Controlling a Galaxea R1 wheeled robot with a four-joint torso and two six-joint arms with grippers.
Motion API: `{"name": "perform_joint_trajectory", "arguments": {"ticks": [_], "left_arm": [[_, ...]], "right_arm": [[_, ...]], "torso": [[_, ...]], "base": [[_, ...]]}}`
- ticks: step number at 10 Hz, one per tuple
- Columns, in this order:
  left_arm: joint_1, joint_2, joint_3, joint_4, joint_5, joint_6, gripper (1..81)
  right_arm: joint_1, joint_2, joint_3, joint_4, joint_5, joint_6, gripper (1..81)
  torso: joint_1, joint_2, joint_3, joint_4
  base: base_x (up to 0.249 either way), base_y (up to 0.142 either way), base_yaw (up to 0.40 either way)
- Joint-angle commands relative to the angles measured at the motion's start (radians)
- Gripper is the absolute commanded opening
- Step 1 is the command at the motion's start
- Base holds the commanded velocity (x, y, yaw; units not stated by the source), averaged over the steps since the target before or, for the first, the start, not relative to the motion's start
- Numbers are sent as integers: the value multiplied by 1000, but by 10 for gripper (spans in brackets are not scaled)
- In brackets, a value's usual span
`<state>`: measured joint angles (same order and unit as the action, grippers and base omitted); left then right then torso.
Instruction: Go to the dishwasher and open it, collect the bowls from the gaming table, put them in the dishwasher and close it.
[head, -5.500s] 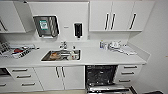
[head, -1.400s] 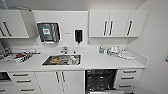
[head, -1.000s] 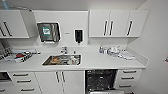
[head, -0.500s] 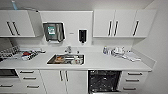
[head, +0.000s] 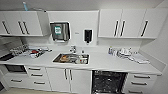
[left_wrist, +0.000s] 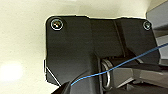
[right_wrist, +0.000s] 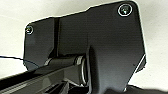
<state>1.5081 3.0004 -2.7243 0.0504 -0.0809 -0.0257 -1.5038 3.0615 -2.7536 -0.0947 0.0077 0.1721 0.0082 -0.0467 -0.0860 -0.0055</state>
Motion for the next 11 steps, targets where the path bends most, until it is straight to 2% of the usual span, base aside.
{"name": "perform_joint_trajectory", "arguments": {"ticks": [1,5,11], "left_arm": [[-45,-10,-5,3,50,3,811],[-58,-24,-5,12,55,7,811],[-74,-24,-5,16,108,9,811]], "right_arm": [[49,-1,2,-7,-52,-3,811],[46,1,0,-6,-46,0,811],[44,2,10,-8,-43,-2,811]], "torso": [[0,0,0,0],[0,0,0,0],[0,0,0,0]], "base": [[0,0,152],[0,0,153],[0,0,153]]}}
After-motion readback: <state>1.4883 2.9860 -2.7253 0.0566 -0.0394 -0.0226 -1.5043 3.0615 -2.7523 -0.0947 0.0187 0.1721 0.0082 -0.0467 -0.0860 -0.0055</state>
